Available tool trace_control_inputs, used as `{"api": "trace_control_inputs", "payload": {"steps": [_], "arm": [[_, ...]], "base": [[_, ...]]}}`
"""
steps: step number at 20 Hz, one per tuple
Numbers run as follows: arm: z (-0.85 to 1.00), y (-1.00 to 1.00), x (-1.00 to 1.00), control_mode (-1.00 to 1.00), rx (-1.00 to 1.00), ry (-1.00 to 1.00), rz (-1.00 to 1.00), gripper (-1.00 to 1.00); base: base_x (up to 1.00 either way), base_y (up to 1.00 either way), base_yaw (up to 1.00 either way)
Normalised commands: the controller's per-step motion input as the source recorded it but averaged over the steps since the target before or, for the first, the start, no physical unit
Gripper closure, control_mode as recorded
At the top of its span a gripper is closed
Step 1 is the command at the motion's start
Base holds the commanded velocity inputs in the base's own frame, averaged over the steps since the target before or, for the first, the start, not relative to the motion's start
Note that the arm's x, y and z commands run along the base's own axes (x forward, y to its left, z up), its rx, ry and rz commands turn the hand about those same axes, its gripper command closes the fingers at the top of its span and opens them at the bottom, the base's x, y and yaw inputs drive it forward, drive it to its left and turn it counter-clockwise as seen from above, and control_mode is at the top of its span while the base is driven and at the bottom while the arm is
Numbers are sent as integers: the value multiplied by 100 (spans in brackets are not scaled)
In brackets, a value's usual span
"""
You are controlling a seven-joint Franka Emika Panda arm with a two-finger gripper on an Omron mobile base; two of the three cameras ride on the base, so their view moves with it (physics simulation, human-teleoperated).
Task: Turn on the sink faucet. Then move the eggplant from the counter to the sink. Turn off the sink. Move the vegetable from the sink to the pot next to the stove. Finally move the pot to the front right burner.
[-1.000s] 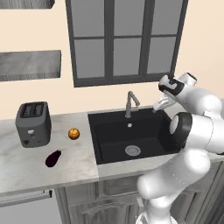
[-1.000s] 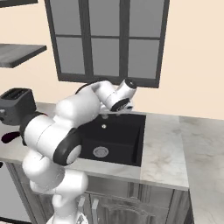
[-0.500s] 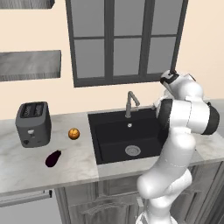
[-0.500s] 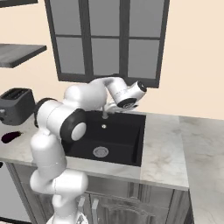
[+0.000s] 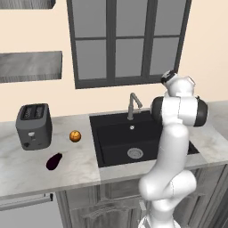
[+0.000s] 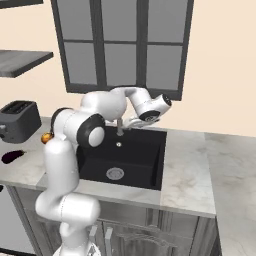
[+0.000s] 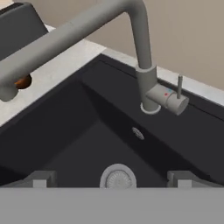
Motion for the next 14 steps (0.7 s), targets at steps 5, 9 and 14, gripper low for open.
{"api": "trace_control_inputs", "payload": {"steps": [5, 9, 14], "arm": [[-25, 18, 33, -100, 5, -14, 11, -100], [-12, -1, 13, -100, 3, -11, 10, -100], [-9, 2, 9, -100, 3, -10, 2, -100]], "base": [[0, 0, 0], [0, 0, 0], [0, 0, 0]]}}
